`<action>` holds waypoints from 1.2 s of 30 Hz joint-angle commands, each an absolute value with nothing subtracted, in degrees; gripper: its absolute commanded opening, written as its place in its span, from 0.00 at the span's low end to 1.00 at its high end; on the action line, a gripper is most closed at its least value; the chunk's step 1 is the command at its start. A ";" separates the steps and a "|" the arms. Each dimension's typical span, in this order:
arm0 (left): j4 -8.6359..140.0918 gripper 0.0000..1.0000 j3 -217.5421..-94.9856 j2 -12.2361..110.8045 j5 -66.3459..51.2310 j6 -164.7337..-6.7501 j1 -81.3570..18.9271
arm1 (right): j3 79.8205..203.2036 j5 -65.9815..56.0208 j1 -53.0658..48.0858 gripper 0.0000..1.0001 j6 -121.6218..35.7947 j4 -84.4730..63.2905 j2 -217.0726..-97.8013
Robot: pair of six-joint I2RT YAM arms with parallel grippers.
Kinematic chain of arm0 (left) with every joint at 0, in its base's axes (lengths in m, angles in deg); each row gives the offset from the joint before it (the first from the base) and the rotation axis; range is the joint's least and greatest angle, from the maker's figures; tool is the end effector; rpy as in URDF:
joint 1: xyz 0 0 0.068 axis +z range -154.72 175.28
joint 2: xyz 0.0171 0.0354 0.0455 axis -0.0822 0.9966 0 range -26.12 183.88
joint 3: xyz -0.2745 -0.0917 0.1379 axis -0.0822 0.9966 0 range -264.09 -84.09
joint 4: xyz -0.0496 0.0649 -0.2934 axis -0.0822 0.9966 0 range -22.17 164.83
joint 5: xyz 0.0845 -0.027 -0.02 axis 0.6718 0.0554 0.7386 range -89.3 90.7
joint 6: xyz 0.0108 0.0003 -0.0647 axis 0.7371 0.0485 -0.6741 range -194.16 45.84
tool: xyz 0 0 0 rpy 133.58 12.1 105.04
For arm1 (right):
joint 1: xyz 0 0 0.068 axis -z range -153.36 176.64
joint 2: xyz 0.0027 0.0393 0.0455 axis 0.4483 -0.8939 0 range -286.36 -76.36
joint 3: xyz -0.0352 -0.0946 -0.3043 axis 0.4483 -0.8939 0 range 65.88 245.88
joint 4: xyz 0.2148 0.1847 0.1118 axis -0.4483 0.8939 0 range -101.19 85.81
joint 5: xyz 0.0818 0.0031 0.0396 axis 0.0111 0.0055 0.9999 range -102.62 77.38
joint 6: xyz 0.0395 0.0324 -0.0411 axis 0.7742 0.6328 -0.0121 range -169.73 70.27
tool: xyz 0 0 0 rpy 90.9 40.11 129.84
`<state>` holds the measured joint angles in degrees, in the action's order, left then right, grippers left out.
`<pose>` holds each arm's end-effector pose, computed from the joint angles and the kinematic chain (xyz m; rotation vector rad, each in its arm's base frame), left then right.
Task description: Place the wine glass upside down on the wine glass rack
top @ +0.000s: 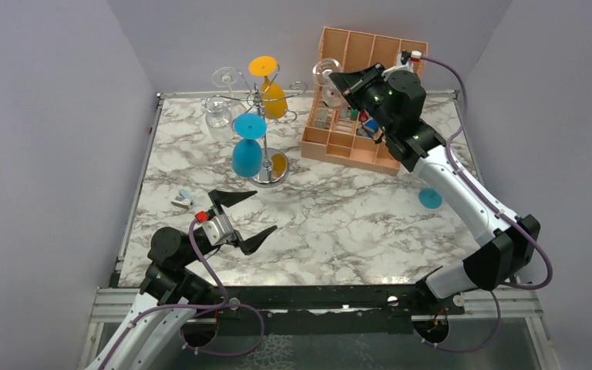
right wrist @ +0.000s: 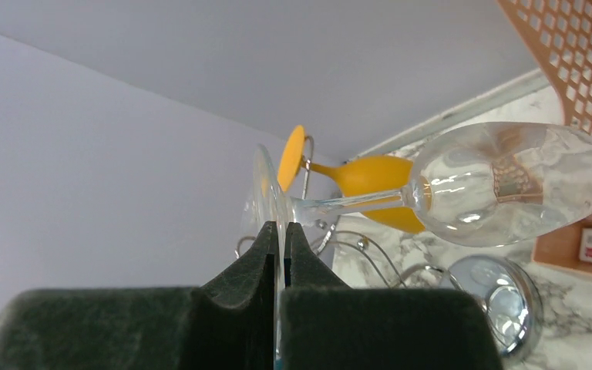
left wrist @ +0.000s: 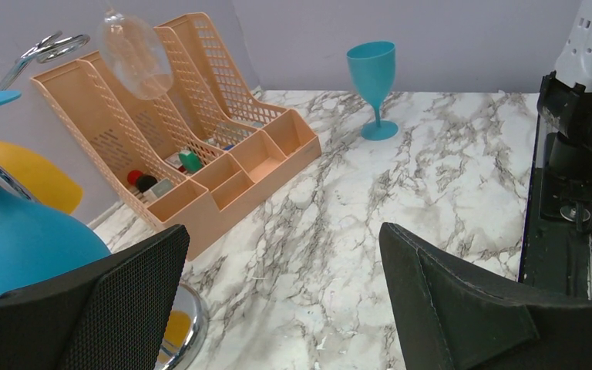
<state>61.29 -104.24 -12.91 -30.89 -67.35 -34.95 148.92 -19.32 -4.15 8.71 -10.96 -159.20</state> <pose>0.0824 -0.0793 0.3072 0.8712 1.1049 -0.7078 0.3438 0.1978 0.4851 0.4983 1.6122 1.1124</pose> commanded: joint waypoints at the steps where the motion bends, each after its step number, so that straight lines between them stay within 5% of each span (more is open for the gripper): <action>1: 61.08 0.99 -104.13 -13.59 -31.17 -66.67 -35.26 | 155.29 -14.44 -2.69 0.01 7.94 -17.50 -163.60; 16: 61.29 0.99 -103.90 -14.47 -32.61 -66.24 -35.21 | 171.63 -0.69 -1.84 0.01 7.87 -14.50 -179.85; 36: 61.41 0.99 -103.85 -14.21 -32.96 -65.49 -35.21 | 173.45 10.04 -1.77 0.01 7.60 -12.27 -183.20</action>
<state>61.35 -104.21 -14.11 -31.66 -66.17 -34.95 171.00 5.75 -2.01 8.58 -11.00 -182.88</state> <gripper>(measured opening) 0.989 0.023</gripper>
